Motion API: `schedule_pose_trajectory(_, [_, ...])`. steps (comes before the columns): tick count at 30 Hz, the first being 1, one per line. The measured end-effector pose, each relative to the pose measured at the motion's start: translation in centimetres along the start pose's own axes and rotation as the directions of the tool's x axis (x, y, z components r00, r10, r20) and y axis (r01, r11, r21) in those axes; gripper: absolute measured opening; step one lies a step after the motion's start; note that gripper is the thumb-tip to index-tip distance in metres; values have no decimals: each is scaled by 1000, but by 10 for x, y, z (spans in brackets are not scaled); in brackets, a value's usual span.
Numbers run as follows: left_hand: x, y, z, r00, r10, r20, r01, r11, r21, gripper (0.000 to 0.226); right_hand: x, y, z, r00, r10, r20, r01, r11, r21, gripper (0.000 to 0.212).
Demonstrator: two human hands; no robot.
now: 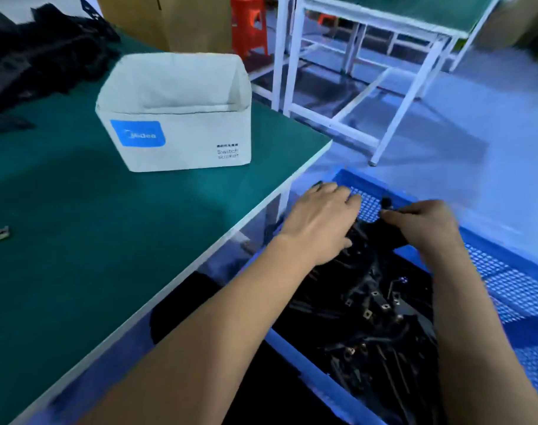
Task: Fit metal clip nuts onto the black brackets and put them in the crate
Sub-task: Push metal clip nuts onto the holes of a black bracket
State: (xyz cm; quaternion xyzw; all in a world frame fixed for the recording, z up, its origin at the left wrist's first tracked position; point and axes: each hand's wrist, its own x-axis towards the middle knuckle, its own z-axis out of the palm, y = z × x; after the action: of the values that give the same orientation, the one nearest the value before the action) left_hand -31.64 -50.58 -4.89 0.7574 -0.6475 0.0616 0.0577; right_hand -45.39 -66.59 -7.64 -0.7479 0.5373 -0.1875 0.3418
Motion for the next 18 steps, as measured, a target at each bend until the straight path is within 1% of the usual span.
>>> schedule_pose_trajectory(2, [0,8,29,990,23,142,-6,992,-124,67,6,20,22,991,92,93,-68,969,-237,41])
schedule_pose_trajectory(3, [-2,12,45,971,29,239,13,985,-173,66,7,28,32,978,143,150,-90,945,-316,45])
schedule_pose_trajectory(5, [-11,16,73,905,22,425,89,967,-239,74,10,41,48,961,190,202,-92,906,-413,47])
schedule_pose_trajectory(6, [-16,17,85,876,18,482,130,954,-271,81,12,44,52,960,200,197,-96,894,-438,47])
schedule_pose_trajectory(7, [-19,19,93,861,15,508,163,938,-305,86,16,46,53,957,217,193,-109,885,-453,47])
schedule_pose_trajectory(9, [-19,20,98,861,7,509,196,918,-345,91,23,46,52,946,264,189,-157,881,-446,51])
schedule_pose_trajectory(11, [-14,22,94,882,-14,471,207,910,-358,92,24,41,45,953,251,172,-147,875,-461,57])
schedule_pose_trajectory(12, [-11,22,89,902,-37,431,216,901,-375,92,23,37,41,965,215,147,-125,878,-463,58])
schedule_pose_trajectory(14, [-6,17,72,948,-88,307,221,876,-430,85,21,21,30,991,122,53,-92,918,-385,55])
schedule_pose_trajectory(16, [-5,11,46,981,-124,151,183,854,-487,68,13,-4,19,996,23,-83,-42,971,-234,42])
schedule_pose_trajectory(18, [-6,4,11,981,-186,-56,129,840,-527,50,2,-40,10,962,-103,-253,80,992,-100,24])
